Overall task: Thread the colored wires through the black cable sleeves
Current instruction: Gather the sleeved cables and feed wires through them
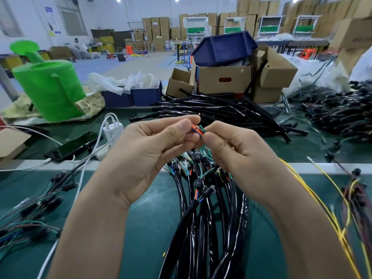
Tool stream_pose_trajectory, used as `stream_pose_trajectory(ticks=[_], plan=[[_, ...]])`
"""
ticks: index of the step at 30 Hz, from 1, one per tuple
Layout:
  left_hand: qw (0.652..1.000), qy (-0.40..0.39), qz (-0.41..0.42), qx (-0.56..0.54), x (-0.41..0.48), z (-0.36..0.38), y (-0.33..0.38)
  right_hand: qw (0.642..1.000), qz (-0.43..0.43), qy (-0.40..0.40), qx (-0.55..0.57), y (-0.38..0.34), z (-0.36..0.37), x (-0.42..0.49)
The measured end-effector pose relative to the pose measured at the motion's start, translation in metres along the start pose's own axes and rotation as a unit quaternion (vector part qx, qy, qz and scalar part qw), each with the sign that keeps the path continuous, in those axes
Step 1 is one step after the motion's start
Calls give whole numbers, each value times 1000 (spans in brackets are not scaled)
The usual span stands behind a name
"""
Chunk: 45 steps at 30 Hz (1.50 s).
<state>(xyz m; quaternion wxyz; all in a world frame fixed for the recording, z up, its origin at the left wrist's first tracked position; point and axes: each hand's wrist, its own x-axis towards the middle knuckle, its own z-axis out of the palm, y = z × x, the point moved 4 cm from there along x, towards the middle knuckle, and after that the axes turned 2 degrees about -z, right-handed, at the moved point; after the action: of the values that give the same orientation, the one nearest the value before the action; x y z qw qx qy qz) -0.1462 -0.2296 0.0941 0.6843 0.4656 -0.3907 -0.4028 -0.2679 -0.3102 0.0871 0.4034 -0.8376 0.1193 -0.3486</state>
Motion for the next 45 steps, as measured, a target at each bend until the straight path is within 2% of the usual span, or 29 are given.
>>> stream_pose_trajectory(ticks=[7, 11, 13, 21, 29, 32, 35, 37, 40, 45], plan=[[993, 32, 6, 109, 2, -3, -2, 998, 38, -25, -50, 4, -2, -2], [974, 40, 27, 224, 0, -4, -3, 994, 71, -27, -76, 8, -1, -4], [969, 38, 28, 244, 0, -3, -3, 992, 74, -24, -94, 9, -1, -5], [986, 40, -49, 156, 3, -5, -13, 986, 85, -24, -140, 12, -1, -5], [960, 59, 3, 274, 6, -2, -21, 960, 112, -53, -250, 12, 3, -6], [952, 62, 5, 301, 7, 0, -24, 967, 115, -46, -223, 12, 0, -8], [964, 60, -10, 257, 8, -2, -23, 985, 118, 2, -128, 10, -6, -7], [973, 61, -28, 222, 8, -3, -23, 987, 117, 12, -107, 10, -7, -7], [975, 75, -44, 203, 7, -3, -26, 985, 110, 4, -134, 8, -4, -7], [978, 85, -23, 190, 8, -3, -29, 976, 80, 4, -200, 8, -2, -6]])
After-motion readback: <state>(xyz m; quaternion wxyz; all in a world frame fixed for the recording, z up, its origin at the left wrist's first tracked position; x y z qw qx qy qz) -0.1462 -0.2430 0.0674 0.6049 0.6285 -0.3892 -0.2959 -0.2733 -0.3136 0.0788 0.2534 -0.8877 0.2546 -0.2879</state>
